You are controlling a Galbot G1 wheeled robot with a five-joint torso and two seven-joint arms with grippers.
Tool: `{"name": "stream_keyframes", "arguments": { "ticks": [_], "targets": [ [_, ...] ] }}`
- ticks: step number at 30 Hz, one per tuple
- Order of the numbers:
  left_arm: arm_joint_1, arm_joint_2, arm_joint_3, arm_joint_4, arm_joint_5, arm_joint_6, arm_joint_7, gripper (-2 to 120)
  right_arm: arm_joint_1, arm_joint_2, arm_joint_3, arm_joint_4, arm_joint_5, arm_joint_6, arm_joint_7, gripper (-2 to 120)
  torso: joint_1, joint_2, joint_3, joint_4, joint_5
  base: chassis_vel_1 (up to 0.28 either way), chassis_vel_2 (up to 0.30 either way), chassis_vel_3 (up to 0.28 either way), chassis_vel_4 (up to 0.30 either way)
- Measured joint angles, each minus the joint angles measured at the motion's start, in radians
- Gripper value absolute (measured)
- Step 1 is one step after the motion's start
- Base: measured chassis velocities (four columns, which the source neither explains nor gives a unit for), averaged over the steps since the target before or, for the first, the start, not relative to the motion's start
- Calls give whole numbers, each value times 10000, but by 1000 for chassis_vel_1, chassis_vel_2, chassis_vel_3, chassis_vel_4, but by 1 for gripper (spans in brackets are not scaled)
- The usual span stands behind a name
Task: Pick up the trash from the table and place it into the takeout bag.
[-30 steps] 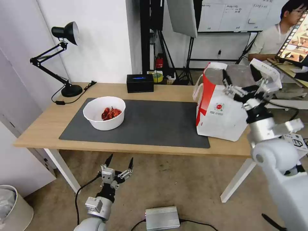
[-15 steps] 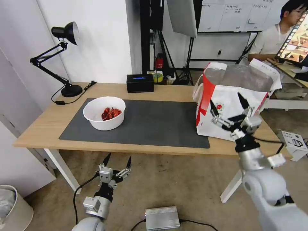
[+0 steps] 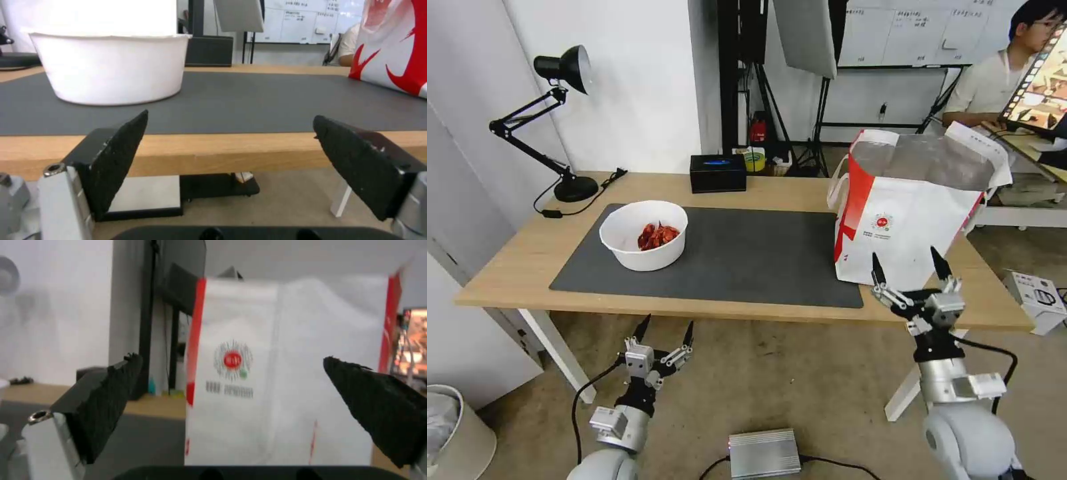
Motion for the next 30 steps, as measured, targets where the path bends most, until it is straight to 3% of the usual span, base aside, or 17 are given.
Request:
{"name": "stream_keyframes", "arguments": {
  "ticks": [9, 30],
  "targets": [
    [-7, 89, -193, -145, -144, 4, 113, 100, -627, 476, -205, 109, -262, -437, 66, 100, 0, -1, 1, 0, 1, 0, 0, 0, 0],
    [-269, 157, -249, -464, -169, 482, 205, 100, -1389, 783, -970, 179, -322, -1169, 37, 100, 0, -2, 1, 0, 1, 0, 0, 0, 0]
  ]
}}
